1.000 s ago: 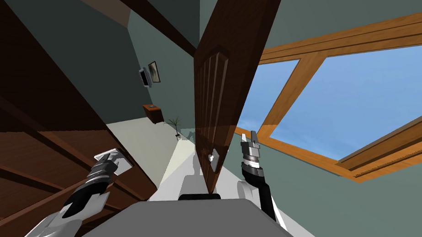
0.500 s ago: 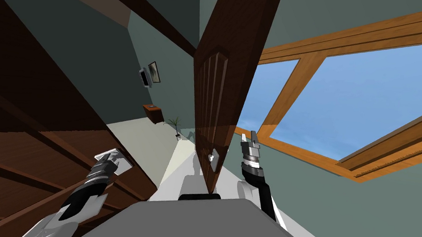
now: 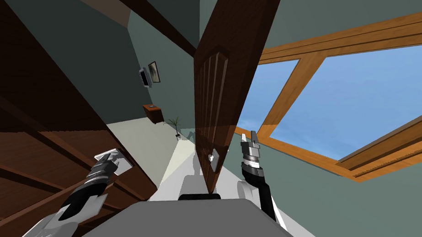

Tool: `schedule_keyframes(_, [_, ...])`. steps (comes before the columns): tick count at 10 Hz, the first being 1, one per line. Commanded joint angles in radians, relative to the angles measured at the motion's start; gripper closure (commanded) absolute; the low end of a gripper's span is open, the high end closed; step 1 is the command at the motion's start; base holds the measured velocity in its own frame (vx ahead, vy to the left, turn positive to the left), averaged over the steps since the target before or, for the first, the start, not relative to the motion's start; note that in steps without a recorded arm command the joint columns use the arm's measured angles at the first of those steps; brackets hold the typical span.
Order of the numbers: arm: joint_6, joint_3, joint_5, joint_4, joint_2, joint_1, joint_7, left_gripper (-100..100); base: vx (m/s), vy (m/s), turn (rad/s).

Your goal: Pull the door open

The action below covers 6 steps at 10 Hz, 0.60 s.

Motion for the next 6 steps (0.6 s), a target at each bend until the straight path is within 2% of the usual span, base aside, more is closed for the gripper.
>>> schedule_keyframes(1, [-0.001,-0.001,0.0,0.001,0.001,0.001,0.002,-100,-0.005,0.0,0.016])
schedule_keyframes(6, [-0.001,-0.001,0.0,0.001,0.001,0.001,0.002,-100,-0.001,0.0,0.003])
